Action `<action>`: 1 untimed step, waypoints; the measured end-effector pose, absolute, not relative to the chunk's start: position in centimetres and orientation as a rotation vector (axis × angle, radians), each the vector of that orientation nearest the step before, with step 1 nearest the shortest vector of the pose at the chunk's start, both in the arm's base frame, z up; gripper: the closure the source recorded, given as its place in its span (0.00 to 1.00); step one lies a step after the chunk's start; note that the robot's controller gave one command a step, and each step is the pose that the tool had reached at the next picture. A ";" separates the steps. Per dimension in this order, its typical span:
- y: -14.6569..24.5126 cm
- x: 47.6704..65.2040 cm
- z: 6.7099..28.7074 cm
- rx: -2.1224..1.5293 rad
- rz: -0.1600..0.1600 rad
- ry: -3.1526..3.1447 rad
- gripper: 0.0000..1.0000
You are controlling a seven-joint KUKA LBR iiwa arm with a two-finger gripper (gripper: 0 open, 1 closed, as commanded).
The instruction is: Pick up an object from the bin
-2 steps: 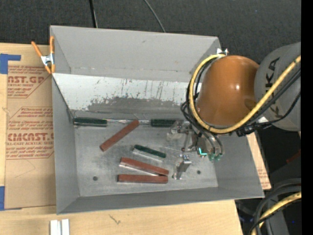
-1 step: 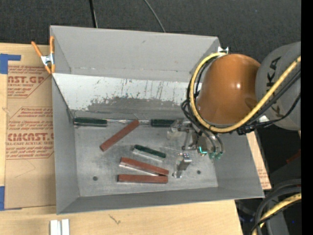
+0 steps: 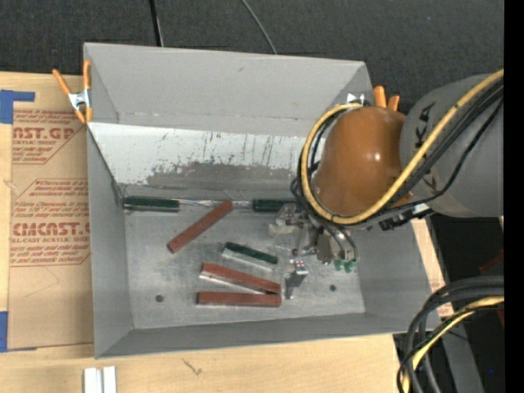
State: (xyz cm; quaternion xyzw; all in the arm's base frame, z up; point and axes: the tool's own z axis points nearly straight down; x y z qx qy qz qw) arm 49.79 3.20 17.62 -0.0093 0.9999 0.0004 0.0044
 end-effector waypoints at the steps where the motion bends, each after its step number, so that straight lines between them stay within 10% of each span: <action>1: 2.3 51.6 8.2 0.200 0.007 3.111 1.00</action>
Offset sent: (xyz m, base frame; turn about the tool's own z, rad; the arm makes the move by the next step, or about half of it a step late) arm 0.0000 0.0000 0.0000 0.0000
